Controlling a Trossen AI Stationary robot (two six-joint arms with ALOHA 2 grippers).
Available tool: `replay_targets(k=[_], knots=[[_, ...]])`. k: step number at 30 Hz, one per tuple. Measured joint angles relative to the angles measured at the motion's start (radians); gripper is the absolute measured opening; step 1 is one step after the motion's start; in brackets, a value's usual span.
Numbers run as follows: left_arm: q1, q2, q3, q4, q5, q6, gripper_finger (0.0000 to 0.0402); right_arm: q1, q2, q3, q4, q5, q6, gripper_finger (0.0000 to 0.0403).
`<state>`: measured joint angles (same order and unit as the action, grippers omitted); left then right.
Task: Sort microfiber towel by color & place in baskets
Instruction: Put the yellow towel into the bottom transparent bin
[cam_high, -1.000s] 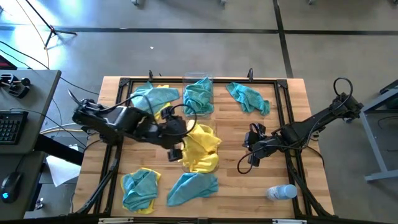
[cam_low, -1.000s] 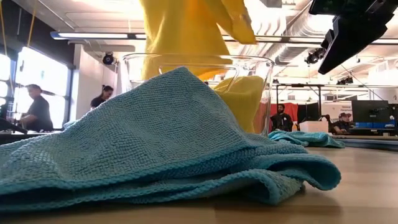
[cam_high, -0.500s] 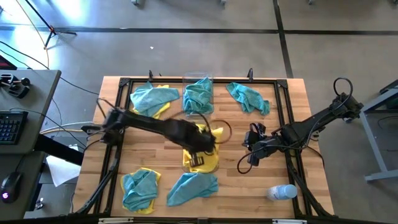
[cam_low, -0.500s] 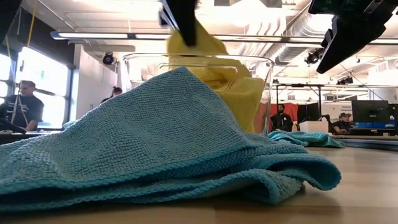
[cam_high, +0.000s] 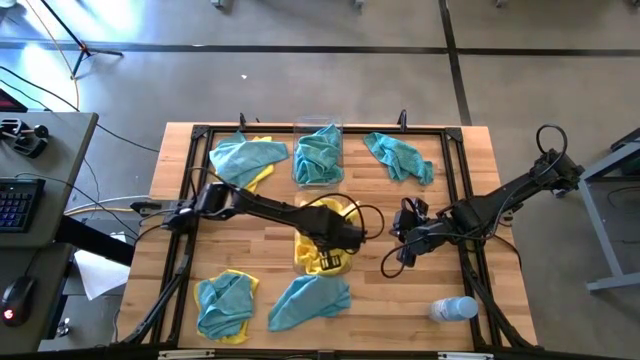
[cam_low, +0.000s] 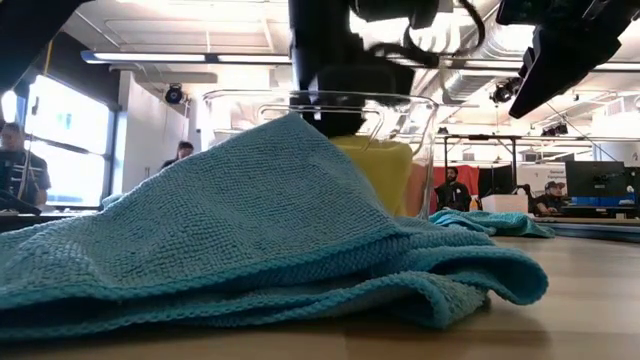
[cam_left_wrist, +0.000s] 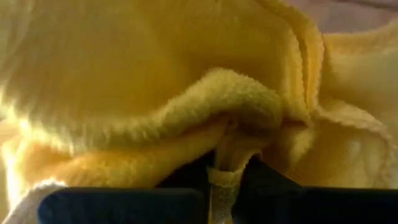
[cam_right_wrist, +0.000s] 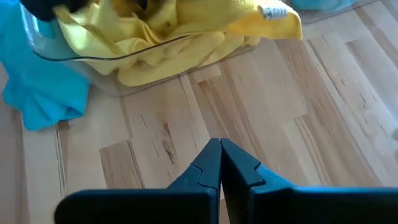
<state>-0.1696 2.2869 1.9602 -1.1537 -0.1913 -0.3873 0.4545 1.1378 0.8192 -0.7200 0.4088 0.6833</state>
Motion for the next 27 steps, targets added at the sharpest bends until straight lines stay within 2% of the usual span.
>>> replay_targets(k=[9, 15, 27], knots=[[0.000, 0.023, 0.002, 0.118, 0.022, 0.032, 0.0101, 0.000, 0.000, 0.000, 0.000, -0.045, 0.041, 0.0000], [0.000, 0.013, 0.000, 0.121, 0.026, 0.050, 0.0138, 0.000, 0.000, 0.000, 0.000, -0.048, 0.042, 0.0000], [-0.036, -0.166, -0.002, 0.100, -0.067, 0.050, 0.0150, -0.001, 0.000, 0.000, 0.016, -0.031, 0.061, 0.0000]])
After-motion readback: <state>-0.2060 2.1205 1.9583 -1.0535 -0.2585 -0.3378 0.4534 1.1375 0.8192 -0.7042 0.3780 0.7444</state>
